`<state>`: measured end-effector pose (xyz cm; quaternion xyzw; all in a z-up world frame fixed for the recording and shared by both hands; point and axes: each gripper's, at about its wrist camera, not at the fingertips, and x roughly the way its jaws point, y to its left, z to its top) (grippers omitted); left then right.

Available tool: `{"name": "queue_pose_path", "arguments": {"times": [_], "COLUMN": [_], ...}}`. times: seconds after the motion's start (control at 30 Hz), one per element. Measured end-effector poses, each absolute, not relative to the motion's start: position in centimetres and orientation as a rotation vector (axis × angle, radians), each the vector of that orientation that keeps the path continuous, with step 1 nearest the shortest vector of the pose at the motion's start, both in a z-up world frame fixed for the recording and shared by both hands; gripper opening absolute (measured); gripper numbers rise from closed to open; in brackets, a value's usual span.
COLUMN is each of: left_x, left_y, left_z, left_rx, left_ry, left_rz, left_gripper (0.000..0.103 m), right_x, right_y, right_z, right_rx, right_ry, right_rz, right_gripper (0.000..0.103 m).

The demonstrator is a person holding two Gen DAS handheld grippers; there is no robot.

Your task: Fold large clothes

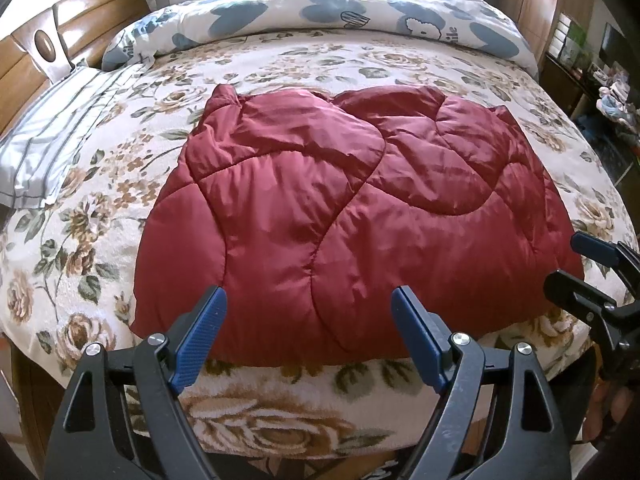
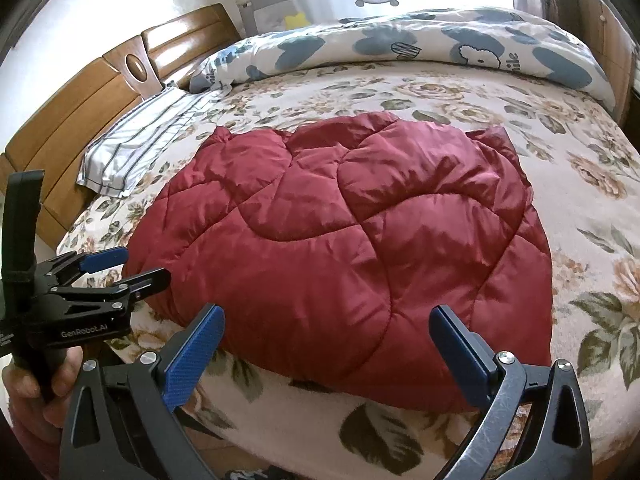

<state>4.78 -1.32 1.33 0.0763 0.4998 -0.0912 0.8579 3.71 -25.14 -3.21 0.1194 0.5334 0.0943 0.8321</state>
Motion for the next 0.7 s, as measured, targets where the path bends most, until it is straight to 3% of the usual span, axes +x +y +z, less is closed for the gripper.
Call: {"name": "queue_pose_path", "arguments": {"times": [0.7], "left_x": [5.03], "left_y": [-1.41], "left_z": [1.32], "left_rx": [0.163], "left_ry": [1.046], "left_rz": [-0.191], "left_gripper": [0.085], "right_x": [3.89], "right_y": [-25.13], "right_z": [-3.21], "right_rx": [0.254], "right_ry": [1.133], "right_rz": [0.199], "right_gripper": [0.103]}}
